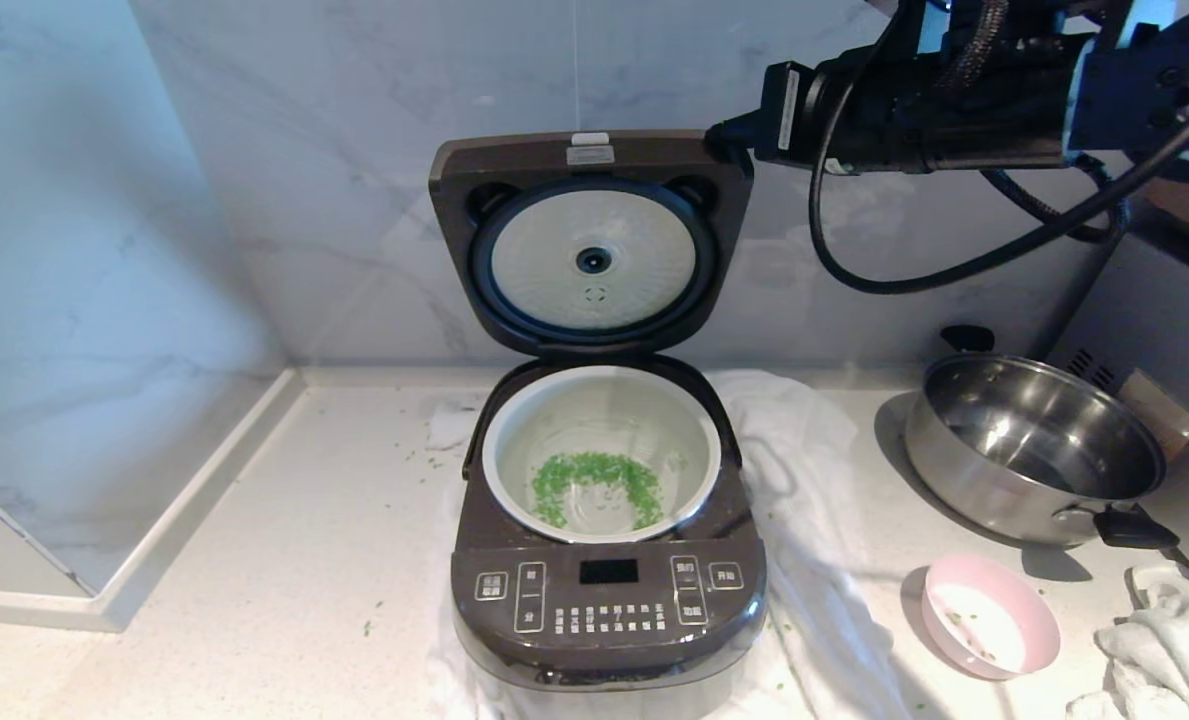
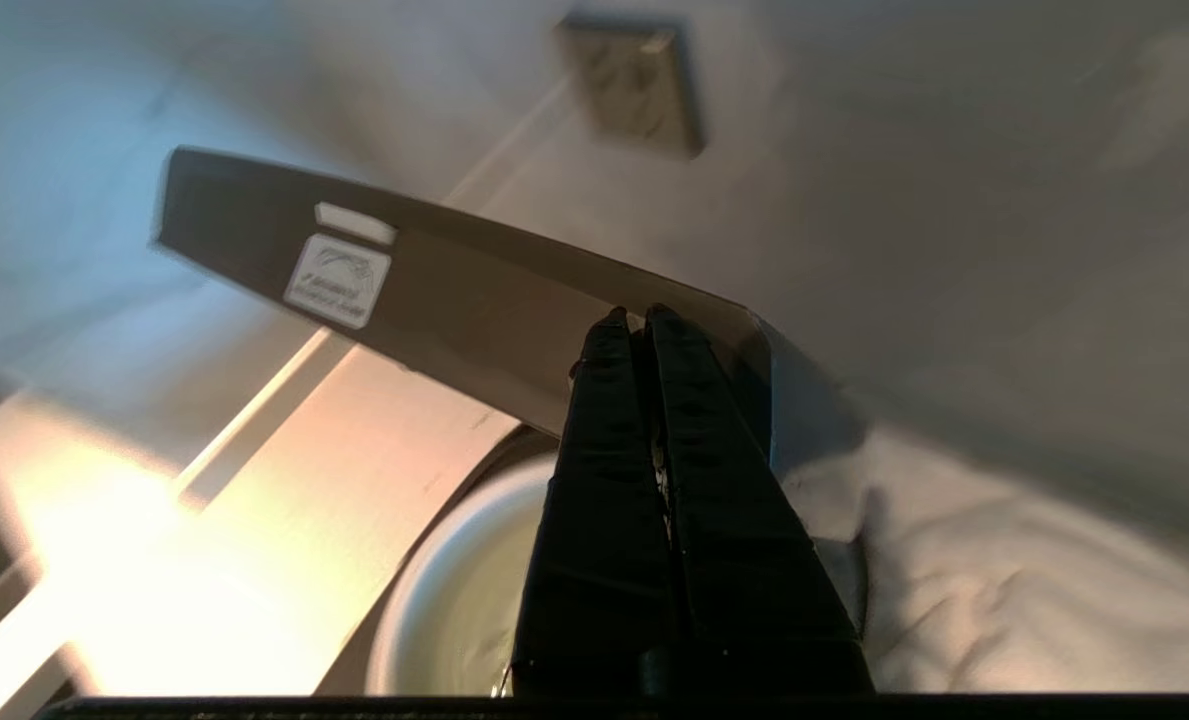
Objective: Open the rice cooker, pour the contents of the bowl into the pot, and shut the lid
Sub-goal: Close the rice cooker
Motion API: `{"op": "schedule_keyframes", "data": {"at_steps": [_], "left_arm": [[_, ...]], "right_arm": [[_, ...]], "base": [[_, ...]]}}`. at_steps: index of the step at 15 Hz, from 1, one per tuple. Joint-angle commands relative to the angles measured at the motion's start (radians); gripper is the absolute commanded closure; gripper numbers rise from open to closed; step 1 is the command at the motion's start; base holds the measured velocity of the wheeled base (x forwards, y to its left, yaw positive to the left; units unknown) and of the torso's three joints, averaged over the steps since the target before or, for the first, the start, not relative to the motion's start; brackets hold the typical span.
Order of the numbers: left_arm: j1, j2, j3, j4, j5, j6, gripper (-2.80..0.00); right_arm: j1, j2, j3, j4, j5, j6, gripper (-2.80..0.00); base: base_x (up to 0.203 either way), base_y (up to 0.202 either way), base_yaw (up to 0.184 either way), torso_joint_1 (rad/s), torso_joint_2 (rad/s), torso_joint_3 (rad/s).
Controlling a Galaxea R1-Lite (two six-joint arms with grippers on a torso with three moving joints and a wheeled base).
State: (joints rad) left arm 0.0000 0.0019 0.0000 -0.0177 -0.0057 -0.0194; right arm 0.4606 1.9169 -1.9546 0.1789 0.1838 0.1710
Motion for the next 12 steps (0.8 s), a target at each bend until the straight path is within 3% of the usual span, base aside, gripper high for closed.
{"op": "schedule_keyframes", "data": {"at_steps": [1,4,10,12], "left_arm": [[0.000,0.000,0.006,-0.001,0.000,-0.001,0.00],[0.000,0.000,0.006,-0.001,0.000,-0.001,0.00],[0.000,0.000,0.005,-0.001,0.000,-0.001,0.00],[0.000,0.000,0.006,-0.001,0.000,-0.001,0.00]], "right_arm": [[0.020,0.077,0.021,-0.059,-0.008,-0.004,0.00],[0.046,0.099,0.055,-0.222,-0.011,-0.075,0.00],[0.088,0.040,0.063,-0.227,-0.018,-0.106,0.00],[0.109,0.024,0.074,-0.223,-0.060,-0.108,0.00]], "base": [[0.000,0.000,0.000,0.000,0.00,0.000],[0.000,0.000,0.000,0.000,0.00,0.000],[0.000,0.000,0.000,0.000,0.00,0.000],[0.000,0.000,0.000,0.000,0.00,0.000]]}}
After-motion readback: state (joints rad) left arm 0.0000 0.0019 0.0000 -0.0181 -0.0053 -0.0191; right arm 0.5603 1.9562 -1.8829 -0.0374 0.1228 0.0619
